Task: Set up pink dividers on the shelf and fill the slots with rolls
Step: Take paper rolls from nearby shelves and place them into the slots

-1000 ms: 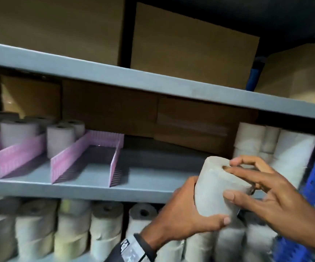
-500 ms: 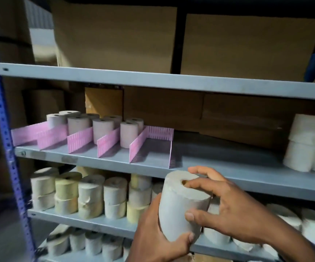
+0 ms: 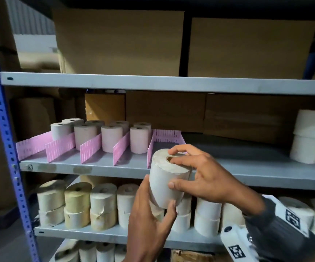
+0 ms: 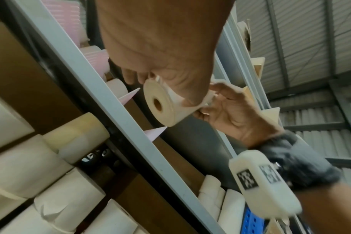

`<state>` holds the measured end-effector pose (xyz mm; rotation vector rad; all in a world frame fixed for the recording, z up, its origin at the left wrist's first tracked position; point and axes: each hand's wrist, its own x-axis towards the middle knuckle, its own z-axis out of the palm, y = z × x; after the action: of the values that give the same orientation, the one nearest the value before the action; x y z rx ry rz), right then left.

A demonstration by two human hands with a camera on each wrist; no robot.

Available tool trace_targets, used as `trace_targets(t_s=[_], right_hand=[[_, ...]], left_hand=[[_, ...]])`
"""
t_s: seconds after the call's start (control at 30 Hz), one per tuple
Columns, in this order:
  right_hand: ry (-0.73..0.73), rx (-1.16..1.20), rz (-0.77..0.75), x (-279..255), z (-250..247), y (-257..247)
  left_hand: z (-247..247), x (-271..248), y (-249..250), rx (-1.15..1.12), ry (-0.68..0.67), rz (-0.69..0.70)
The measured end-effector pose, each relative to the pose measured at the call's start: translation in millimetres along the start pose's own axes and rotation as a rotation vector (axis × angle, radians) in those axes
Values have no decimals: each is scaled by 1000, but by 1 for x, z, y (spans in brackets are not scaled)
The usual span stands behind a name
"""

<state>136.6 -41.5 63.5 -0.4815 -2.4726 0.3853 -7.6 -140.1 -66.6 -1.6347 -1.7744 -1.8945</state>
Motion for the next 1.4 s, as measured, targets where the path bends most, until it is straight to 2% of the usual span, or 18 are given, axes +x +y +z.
trace_targets(t_s=[0.1, 0.23, 0.37, 0.6, 0.73, 0.83, 1.03, 1.13, 1.23, 1.4], right_hand=[[59, -94, 48, 20, 2, 3], [44, -208, 73, 43, -1, 17], [26, -234, 118, 63, -2, 34], [-30, -236, 111, 93, 6, 61], [-74, -233, 141, 112, 4, 81], [-158, -339, 148, 130, -2, 94], [-388, -393, 212, 177, -14, 122], [-479, -432, 246, 206, -11, 145], [-461, -510, 209, 229, -9, 164], [-435, -580, 134, 254, -6, 193]], left_hand=[[9, 1, 1, 194, 52, 163], [21, 3, 4, 336, -86, 267], [37, 16, 0, 518, -211, 207], [58, 36, -10, 610, -256, 135], [70, 55, -16, 629, -192, 138], [83, 70, -26, 618, -145, 130], [111, 101, -60, 800, 51, 288], [121, 107, -72, 794, 158, 386], [121, 101, -81, 786, 184, 463], [117, 100, -78, 756, 189, 479]])
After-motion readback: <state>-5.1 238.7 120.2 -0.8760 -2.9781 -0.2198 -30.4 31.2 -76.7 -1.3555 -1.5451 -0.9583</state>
